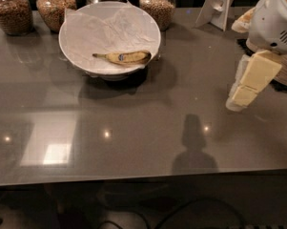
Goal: Pick banana from white bowl
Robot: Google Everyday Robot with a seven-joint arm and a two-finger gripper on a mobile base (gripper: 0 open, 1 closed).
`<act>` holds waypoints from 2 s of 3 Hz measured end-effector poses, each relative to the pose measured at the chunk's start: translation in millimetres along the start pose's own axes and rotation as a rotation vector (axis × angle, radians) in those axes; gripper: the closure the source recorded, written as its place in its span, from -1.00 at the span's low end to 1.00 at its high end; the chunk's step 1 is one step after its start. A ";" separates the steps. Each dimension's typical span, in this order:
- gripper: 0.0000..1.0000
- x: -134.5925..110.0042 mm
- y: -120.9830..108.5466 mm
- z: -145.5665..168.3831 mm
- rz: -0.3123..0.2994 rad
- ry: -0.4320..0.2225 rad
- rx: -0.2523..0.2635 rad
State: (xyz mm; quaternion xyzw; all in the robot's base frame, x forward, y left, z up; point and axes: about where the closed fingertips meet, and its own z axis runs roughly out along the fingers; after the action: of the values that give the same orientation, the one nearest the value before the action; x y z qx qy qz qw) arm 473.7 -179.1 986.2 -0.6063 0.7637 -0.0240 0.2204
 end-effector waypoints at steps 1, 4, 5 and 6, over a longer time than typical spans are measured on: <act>-1.00 -48.6 -32.1 20.8 -0.005 -0.089 0.039; -1.00 -168.0 -73.1 81.7 0.011 -0.217 0.065; -1.00 -185.8 -94.0 99.2 0.014 -0.235 0.088; -1.00 -209.5 -117.2 119.8 0.032 -0.259 0.101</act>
Offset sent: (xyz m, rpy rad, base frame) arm 0.1404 0.1528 0.0052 0.2497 -0.0992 0.0236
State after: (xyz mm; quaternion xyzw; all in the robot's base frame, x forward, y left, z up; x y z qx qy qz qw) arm 660.0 13.8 978.2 -0.5801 0.7364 0.0197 0.3476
